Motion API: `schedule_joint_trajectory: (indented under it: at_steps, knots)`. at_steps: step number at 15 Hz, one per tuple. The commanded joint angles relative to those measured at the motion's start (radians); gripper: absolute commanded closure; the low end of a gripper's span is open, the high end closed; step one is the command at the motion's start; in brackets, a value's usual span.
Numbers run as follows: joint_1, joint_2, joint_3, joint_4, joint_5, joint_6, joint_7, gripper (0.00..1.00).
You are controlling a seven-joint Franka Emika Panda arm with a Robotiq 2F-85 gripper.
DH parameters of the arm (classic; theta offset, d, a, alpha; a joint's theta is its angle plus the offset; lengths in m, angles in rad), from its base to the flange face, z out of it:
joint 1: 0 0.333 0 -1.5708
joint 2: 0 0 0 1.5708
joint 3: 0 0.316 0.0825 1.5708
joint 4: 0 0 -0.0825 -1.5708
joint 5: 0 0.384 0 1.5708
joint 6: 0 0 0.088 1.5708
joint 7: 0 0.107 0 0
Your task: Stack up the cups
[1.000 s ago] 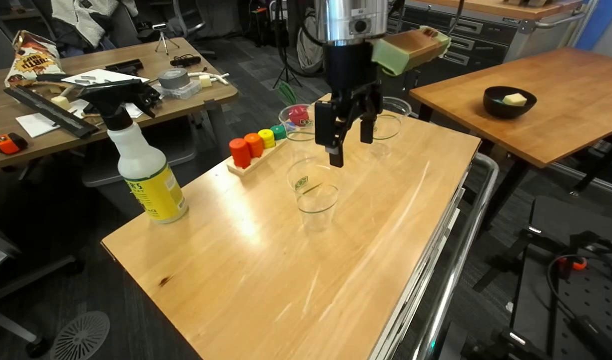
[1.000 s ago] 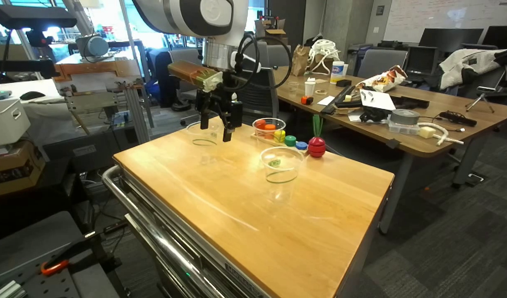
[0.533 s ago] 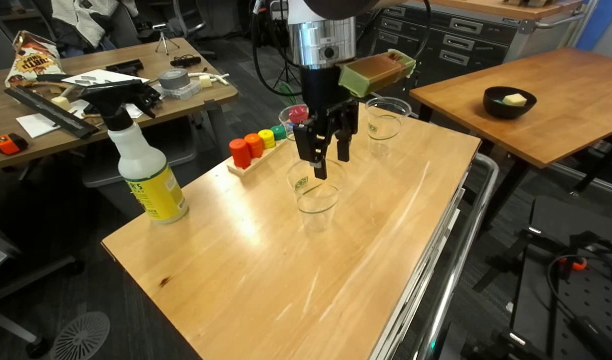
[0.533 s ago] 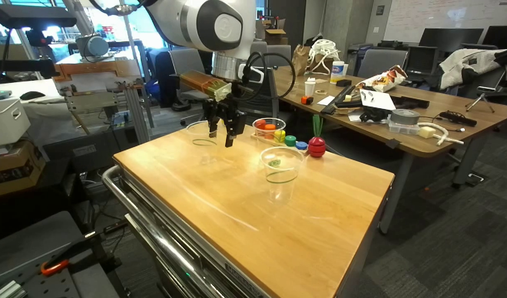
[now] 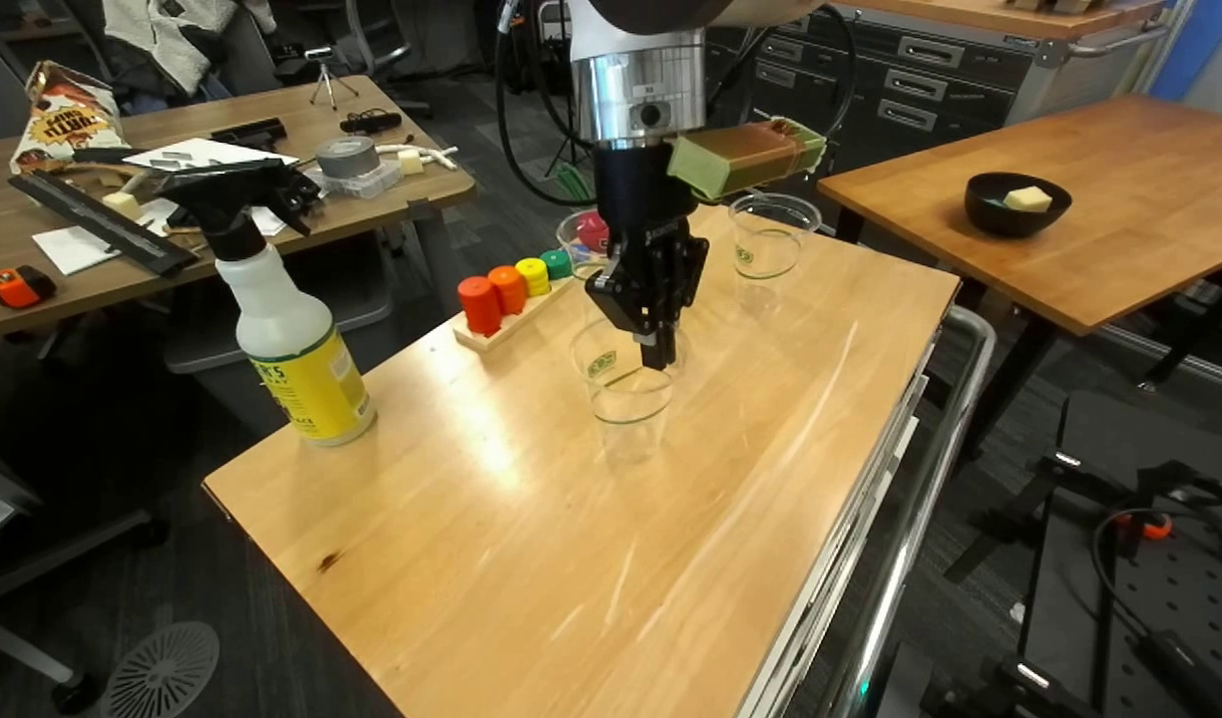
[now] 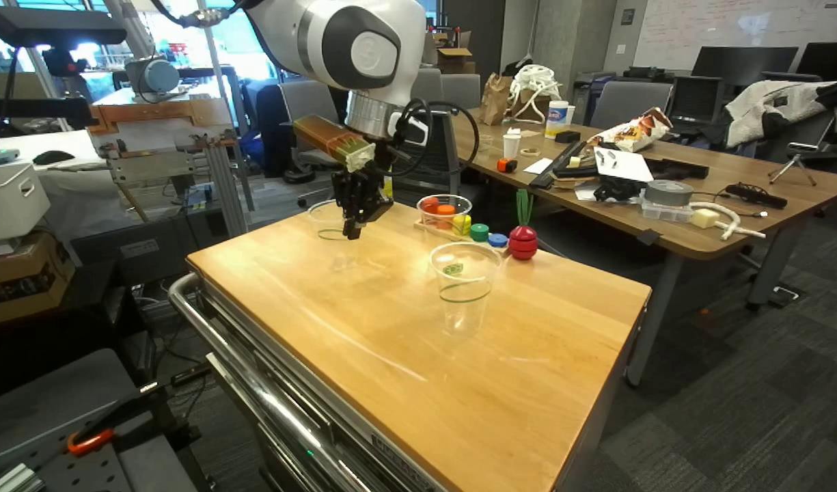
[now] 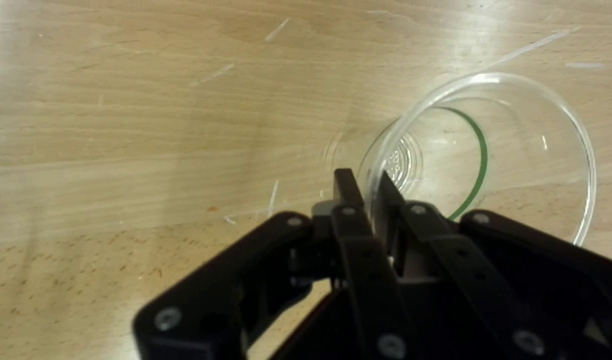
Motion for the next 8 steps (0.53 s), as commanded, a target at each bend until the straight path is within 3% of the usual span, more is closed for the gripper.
schedule_joint_trajectory:
  at_steps: [1,8]
  knots:
    - [-0.004,-0.038,0.008,-0.006,0.015,-0.060,-0.033,1.00]
    - [-0.028,-0.177,-0.005,0.003,0.049,-0.207,-0.047,0.99]
